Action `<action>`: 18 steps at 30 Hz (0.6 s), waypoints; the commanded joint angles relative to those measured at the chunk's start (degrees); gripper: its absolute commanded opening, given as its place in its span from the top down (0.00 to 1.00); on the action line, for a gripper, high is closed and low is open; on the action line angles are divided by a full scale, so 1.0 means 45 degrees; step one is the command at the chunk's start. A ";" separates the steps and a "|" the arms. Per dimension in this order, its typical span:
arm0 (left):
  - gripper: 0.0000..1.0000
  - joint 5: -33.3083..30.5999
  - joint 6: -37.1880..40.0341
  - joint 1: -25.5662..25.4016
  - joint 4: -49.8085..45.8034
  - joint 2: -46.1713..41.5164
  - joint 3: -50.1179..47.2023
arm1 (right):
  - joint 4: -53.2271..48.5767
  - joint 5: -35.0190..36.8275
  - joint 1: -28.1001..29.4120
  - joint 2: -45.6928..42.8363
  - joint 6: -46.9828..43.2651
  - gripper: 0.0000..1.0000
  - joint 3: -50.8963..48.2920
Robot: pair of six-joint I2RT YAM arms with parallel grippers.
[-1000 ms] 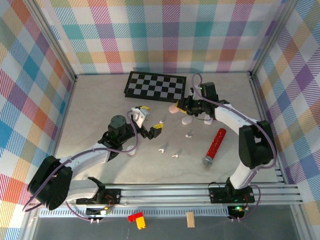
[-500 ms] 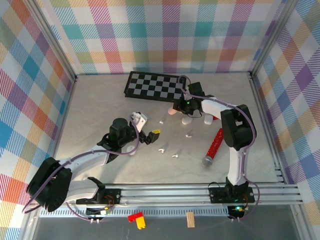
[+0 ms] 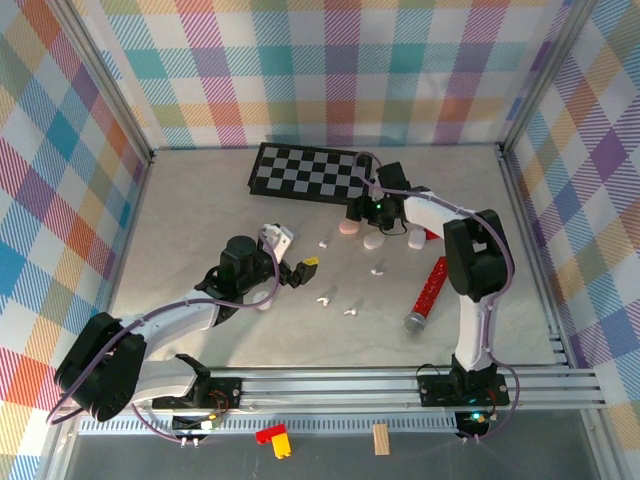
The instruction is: Insert wireless bluetooth earbuds into charging case
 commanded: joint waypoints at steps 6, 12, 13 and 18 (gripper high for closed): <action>0.00 -0.4579 -0.3752 -0.0186 -0.4248 -0.0667 0.1664 | 0.0042 0.1837 0.0012 -0.3180 -0.0759 0.30 -0.2075; 0.00 -0.7923 -0.9842 -0.0524 -1.1020 -0.1027 0.3383 | 0.0336 0.1572 0.0083 -0.4179 -0.0257 0.29 -0.3423; 0.00 -0.7806 -1.0315 -0.0571 -1.1996 -0.1013 0.3632 | 0.0398 0.1522 0.0095 -0.4274 -0.0174 0.29 -0.3617; 0.00 -0.8217 -1.3658 -0.1207 -1.5221 -0.0877 0.4249 | 0.0506 0.1532 0.0124 -0.4318 0.0028 0.28 -0.4013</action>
